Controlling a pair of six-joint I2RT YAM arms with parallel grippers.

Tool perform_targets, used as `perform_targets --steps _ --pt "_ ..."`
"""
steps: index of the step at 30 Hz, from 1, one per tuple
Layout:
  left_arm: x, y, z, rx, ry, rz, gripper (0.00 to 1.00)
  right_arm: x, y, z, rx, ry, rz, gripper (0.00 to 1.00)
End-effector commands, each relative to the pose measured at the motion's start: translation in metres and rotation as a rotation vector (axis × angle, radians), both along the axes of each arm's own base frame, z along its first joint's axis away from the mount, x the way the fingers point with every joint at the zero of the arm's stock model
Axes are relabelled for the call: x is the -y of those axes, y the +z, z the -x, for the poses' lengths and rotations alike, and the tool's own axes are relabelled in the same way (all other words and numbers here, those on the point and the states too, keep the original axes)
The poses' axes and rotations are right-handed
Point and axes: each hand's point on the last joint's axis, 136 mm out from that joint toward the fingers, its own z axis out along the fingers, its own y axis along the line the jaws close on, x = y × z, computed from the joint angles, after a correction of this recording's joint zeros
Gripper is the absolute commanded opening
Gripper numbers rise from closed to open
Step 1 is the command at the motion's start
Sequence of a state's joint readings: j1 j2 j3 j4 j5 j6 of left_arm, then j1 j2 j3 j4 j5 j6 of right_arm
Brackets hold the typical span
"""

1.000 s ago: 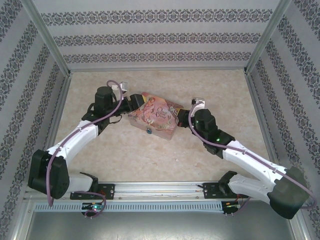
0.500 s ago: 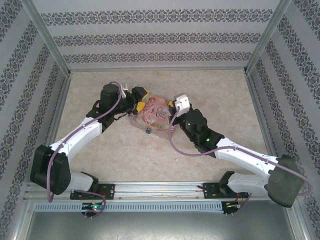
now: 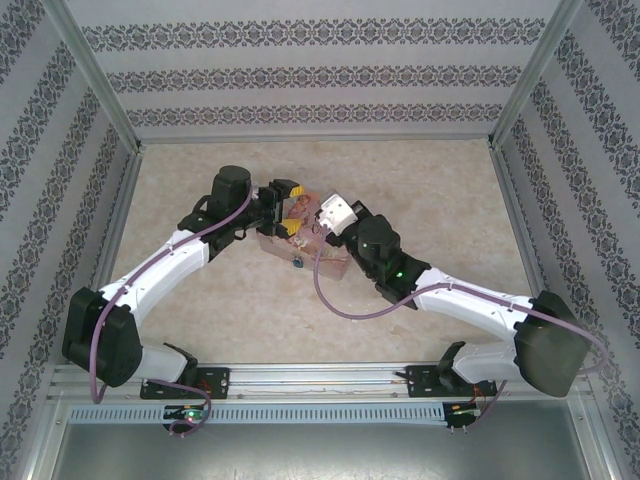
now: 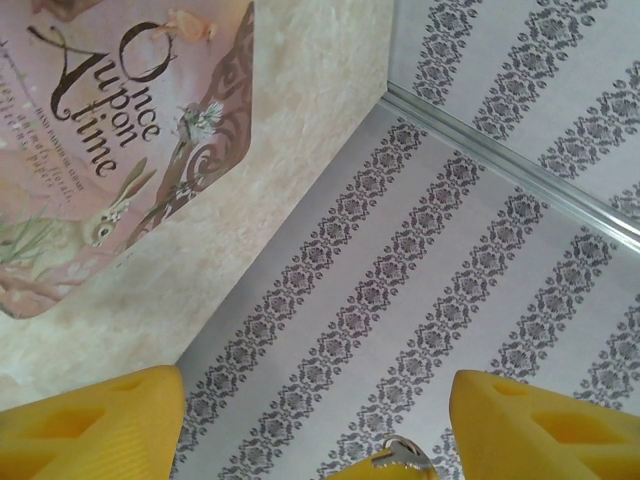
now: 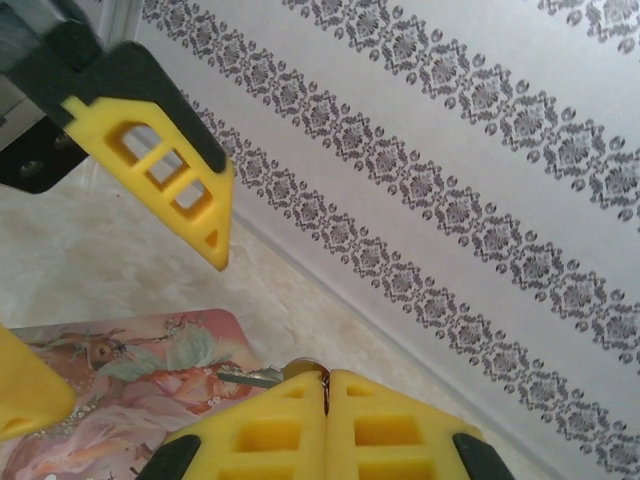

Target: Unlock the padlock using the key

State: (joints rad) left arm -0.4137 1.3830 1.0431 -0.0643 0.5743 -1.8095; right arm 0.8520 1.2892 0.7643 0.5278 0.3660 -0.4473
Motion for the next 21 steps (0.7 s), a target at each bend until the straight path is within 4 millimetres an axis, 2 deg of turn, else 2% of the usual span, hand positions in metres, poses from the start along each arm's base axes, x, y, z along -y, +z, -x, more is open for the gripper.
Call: perform_targets --steps 1,14,21 --pt "0.004 0.006 0.009 -0.085 0.043 0.058 0.70 -0.014 0.020 0.002 0.078 0.033 0.027 0.00" --pt "0.015 0.005 0.006 -0.140 0.145 0.201 0.58 -0.036 0.007 0.003 0.081 0.068 0.074 0.00" --pt "0.017 0.003 0.002 -0.136 0.160 0.223 0.43 -0.037 0.002 0.005 0.073 0.078 0.080 0.00"
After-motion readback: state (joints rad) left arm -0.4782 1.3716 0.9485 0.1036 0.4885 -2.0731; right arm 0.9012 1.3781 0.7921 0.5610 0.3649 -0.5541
